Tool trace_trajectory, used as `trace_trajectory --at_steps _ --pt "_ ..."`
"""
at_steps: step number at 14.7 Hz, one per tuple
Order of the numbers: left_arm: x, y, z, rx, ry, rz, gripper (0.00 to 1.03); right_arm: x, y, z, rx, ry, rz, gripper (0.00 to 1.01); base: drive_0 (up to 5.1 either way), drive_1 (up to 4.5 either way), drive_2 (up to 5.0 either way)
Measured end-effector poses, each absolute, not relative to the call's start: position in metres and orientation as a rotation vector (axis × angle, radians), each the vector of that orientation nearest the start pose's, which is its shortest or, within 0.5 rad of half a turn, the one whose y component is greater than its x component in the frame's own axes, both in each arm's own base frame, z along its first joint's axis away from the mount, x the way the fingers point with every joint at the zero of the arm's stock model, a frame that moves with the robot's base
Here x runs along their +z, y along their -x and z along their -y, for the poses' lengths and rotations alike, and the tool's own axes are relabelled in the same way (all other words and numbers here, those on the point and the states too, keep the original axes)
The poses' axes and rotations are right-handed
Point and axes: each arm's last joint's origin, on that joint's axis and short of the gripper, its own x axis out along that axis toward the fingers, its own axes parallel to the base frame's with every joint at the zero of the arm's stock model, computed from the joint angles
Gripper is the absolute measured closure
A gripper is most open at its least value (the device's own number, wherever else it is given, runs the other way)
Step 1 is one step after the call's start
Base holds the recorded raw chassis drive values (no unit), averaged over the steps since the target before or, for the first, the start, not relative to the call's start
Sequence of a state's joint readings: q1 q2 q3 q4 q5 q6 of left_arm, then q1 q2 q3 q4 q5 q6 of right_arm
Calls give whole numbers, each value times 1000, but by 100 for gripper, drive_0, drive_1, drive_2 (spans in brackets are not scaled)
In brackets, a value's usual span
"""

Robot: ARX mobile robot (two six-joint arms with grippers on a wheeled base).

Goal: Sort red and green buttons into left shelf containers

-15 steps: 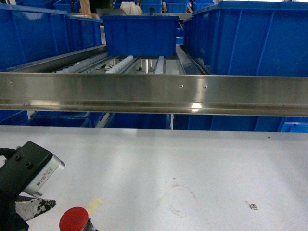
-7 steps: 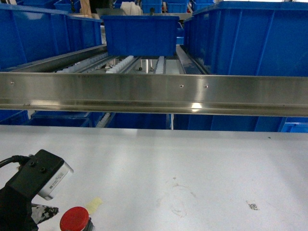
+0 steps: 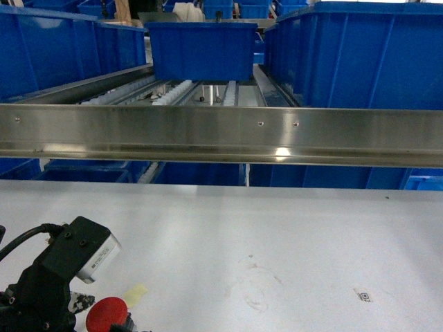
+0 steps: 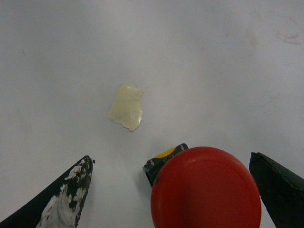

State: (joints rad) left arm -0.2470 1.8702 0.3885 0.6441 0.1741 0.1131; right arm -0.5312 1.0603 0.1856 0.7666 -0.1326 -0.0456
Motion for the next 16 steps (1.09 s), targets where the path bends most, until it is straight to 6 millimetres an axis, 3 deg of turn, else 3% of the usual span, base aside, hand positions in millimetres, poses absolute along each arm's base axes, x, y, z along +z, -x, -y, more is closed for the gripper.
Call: trace_trajectory --at_steps 4,5,7,10,11,16 --pt "44 -235 66 -439 -143 -827 5 174 -166 93 -396 9 -112 75 0 0 0" --pt "44 -235 66 -439 -144 -827 10 174 -166 93 -395 9 -112 75 0 0 0" --pt "44 -235 66 -439 -145 -827 32 174 -166 93 -396 10 -112 75 0 0 0" --pt "44 -236 66 -437 -145 -823 74 174 -166 93 -396 10 -112 75 0 0 0" --pt "44 -236 66 -437 -145 -821 78 174 -166 93 -396 10 -112 75 0 0 0" --pt "44 -236 66 -435 -145 -817 78 174 -166 93 -396 10 -112 75 0 0 0"
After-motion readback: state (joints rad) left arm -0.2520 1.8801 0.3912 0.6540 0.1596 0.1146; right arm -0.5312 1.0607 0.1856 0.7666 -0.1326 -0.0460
